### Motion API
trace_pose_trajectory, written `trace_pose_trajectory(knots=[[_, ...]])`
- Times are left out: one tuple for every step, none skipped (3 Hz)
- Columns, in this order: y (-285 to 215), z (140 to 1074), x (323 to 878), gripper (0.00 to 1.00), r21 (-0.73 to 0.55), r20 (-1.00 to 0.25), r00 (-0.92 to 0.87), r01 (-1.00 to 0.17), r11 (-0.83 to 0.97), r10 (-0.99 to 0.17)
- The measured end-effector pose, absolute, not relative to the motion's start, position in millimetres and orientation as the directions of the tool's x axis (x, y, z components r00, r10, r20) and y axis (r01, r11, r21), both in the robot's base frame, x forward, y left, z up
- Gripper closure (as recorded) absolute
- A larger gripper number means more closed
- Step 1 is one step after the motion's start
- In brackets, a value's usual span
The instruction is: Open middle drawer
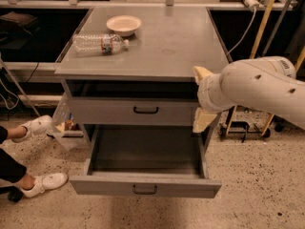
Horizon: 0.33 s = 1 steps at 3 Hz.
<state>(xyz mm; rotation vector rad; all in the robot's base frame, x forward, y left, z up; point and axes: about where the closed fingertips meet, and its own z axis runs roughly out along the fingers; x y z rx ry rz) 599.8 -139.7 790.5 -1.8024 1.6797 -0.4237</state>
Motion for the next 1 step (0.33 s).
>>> trace_pose_trajectory(knots=[[-139.4,790.9,600.0,0.00,-0.637,-0.182,0.136,-0.771,0.012,-0.974]])
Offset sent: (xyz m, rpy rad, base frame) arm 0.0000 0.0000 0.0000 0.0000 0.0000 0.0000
